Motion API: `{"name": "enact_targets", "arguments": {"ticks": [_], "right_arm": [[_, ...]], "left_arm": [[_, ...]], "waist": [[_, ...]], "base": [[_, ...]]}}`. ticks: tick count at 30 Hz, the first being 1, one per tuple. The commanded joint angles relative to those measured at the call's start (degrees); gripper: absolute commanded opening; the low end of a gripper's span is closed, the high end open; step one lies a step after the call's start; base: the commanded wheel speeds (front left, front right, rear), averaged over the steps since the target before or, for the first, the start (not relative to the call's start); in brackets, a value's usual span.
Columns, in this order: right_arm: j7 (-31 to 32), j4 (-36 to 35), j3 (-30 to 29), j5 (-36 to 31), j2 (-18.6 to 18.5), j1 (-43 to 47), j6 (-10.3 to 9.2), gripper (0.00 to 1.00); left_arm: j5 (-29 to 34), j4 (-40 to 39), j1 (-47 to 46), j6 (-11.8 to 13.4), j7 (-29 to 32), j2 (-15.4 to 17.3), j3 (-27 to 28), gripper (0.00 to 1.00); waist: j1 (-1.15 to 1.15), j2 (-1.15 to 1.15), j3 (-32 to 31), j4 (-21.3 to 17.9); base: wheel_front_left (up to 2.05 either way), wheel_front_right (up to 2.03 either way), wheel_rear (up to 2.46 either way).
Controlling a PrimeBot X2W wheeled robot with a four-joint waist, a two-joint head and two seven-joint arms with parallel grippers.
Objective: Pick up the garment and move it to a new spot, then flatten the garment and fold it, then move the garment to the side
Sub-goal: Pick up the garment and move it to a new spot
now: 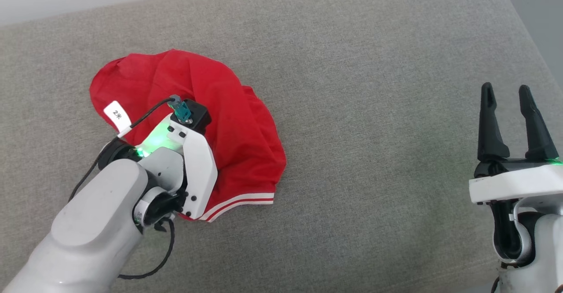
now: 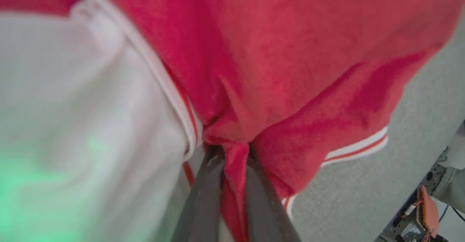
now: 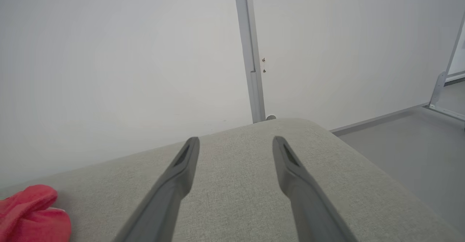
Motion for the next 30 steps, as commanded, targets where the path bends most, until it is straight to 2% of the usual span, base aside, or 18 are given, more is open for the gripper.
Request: {"name": "enact_targets", "arguments": {"ticks": [1, 2, 8, 13, 16, 24, 25, 30], "right_arm": [[-0.4, 0.3, 0.1, 0.3, 0.2, -0.4, -0.02, 1.00], [-0.5, 0.4, 0.1, 0.3, 0.2, -0.4, -0.02, 1.00], [-0.2, 0.8, 0.1, 0.5, -0.3, 0.6, -0.02, 1.00], [0.3, 1.1, 0.0, 0.6, -0.8, 1.6, -0.02, 1.00], [0.4, 1.4, 0.0, 0.8, -1.1, 2.2, -0.02, 1.00], [1.0, 1.5, 0.6, 0.6, -1.5, 4.6, -0.02, 1.00], [1.0, 1.5, 0.6, 0.6, -1.5, 4.6, -0.02, 1.00], [1.1, 1.9, 1.2, 0.3, -2.1, 6.1, -0.02, 1.00]], "left_arm": [[0.4, 2.7, 1.3, 0.0, -0.5, 0.0, -0.7, 0.81], [-0.1, 3.2, 1.0, -0.1, -1.0, -0.3, -0.1, 1.00], [-0.1, 1.1, -1.1, -2.3, -5.2, 0.3, 1.6, 1.00], [-0.9, -3.2, 0.4, -2.0, -9.6, 1.6, 3.8, 1.00], [-0.8, -6.2, 2.0, -1.3, -12.8, 2.8, 5.3, 1.00], [1.8, -13.8, 11.0, 1.9, -32.1, 5.5, 12.1, 1.00], [1.8, -13.8, 11.0, 1.9, -32.1, 5.5, 12.1, 1.00], [3.1, -15.5, 18.2, 5.0, -42.8, 6.7, 15.7, 1.00]], "waist": [[0.00, 0.00, -0.3, 0.2], [0.00, 0.00, -0.5, 0.4], [0.00, 0.00, -2.4, 2.8], [0.00, 0.00, -4.7, 5.2], [0.00, 0.00, -6.1, 6.6], [0.00, 0.00, -10.5, 10.8], [0.00, 0.00, -10.5, 10.8], [0.00, 0.00, -12.8, 12.5]], "base": [[0.00, 0.00, 0.00], [0.00, 0.00, 0.00], [0.00, 0.00, 0.00], [0.00, 0.00, 0.00], [0.00, 0.00, 0.00], [0.00, 0.00, 0.00], [0.00, 0.00, 0.00], [0.00, 0.00, 0.00]]}}
